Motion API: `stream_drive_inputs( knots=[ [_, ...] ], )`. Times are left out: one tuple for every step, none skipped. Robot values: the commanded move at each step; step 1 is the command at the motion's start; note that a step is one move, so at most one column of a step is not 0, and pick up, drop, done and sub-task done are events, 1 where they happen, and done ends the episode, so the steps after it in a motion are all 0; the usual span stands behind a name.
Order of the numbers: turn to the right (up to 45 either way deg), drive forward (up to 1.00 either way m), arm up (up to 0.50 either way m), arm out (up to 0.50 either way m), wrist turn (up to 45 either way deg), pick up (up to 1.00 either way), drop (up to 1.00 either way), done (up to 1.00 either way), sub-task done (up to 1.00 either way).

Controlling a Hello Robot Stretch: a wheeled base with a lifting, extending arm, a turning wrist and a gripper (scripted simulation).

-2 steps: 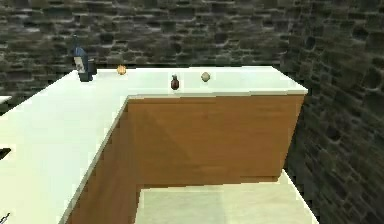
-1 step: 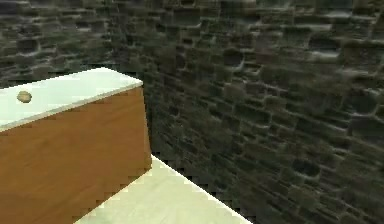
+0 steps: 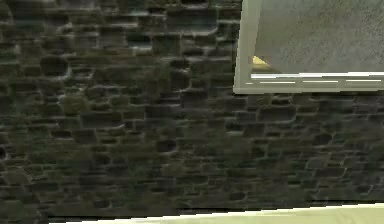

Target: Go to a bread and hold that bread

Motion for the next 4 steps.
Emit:
stream_drive_inputs(
  knots=[
    [39.0, 0.0, 0.0, 0.0, 0.0, 0.0, 0.0, 0.0, 0.0],
    [0.0, 0.0, 0.5, 0.0, 0.0, 0.0, 0.0, 0.0, 0.0],
    [0.0, 0.0, 0.38, 0.0, 0.0, 0.0, 0.0, 0.0, 0.0],
    [0.0, 0.0, 0.0, 0.02, 0.0, 0.0, 0.0, 0.0, 0.0]
  ],
)
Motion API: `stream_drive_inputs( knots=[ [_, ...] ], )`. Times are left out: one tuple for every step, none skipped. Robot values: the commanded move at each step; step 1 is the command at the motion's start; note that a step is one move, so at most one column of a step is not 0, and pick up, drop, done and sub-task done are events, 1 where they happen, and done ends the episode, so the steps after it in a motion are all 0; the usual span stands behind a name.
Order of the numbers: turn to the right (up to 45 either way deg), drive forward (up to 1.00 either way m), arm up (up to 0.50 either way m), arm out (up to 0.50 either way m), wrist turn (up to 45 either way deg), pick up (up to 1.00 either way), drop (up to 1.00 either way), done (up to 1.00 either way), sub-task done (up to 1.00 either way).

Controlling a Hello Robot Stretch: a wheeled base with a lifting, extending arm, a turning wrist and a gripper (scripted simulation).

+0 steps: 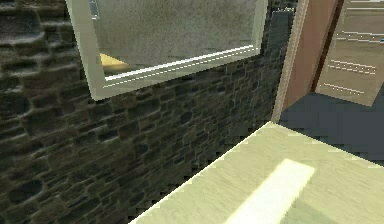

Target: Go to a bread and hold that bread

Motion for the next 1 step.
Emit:
stream_drive_inputs(
  knots=[
    [0.0, 0.0, 0.0, 0.0, 45.0, 0.0, 0.0, 0.0, 0.0]
  ],
)
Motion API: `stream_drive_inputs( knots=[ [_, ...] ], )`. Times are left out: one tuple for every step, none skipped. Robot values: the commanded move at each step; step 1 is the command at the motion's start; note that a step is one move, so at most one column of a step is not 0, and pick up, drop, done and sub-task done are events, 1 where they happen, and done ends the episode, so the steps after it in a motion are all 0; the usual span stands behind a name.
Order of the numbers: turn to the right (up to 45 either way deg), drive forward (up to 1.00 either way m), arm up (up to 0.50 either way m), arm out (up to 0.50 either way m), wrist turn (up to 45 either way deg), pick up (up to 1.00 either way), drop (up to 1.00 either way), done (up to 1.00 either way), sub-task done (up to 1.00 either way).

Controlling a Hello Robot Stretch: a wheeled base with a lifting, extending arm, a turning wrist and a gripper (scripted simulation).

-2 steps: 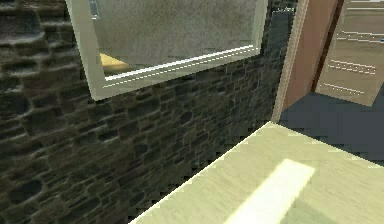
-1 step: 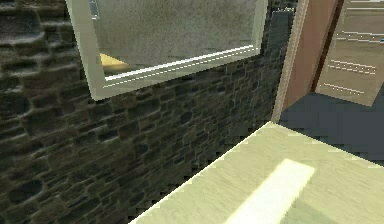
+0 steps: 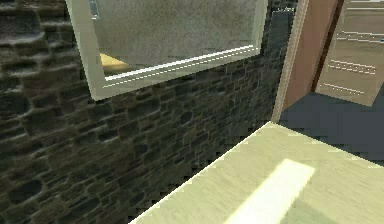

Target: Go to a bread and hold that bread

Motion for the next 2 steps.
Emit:
stream_drive_inputs(
  knots=[
    [0.0, 0.0, 0.0, 0.0, 45.0, 0.0, 0.0, 0.0, 0.0],
    [0.0, 0.0, 0.0, 0.0, 45.0, 0.0, 0.0, 0.0, 0.0]
  ],
)
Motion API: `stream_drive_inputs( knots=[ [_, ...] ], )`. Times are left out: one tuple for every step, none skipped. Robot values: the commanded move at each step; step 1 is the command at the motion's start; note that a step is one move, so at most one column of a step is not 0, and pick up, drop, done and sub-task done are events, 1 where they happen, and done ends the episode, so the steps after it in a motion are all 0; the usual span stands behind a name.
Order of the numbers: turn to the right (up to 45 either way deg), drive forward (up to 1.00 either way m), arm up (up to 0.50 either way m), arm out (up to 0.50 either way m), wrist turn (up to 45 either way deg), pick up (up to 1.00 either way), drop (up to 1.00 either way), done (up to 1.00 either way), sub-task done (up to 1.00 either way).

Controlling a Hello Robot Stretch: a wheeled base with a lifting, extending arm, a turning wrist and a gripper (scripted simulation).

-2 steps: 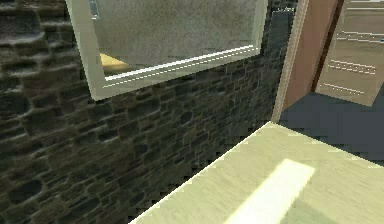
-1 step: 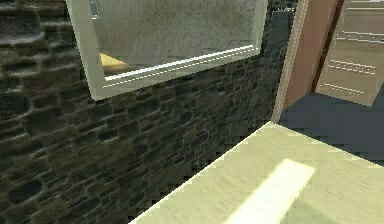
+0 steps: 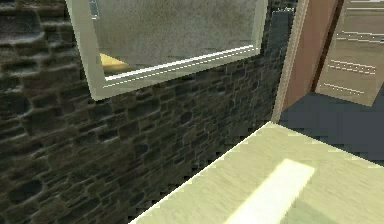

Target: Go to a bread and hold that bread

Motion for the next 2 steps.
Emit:
stream_drive_inputs(
  knots=[
    [0.0, 0.0, 0.0, 0.0, 45.0, 0.0, 0.0, 0.0, 0.0],
    [0.0, 0.0, 0.0, 0.0, 39.0, 0.0, 0.0, 0.0, 0.0]
  ],
)
